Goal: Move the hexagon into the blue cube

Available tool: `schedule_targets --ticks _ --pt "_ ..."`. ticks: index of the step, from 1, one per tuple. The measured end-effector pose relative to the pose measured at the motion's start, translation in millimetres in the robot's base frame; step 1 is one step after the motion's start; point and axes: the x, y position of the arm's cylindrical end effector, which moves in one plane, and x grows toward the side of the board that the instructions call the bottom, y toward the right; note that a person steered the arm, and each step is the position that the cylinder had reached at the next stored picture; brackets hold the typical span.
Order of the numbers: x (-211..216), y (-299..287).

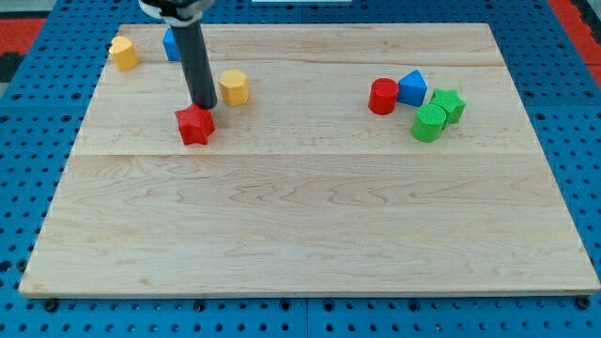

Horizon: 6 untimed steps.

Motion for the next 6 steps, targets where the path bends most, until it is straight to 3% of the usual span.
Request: schedule_targets --ticks 1,2,3,4,5,6 --pt "-15.4 35.6" --pt "-56.0 32.8" --pt "-102.4 -12.2" --pt "-100.8 56.5" --pt "-130.8 58.8" --pt "-153.9 18.6"
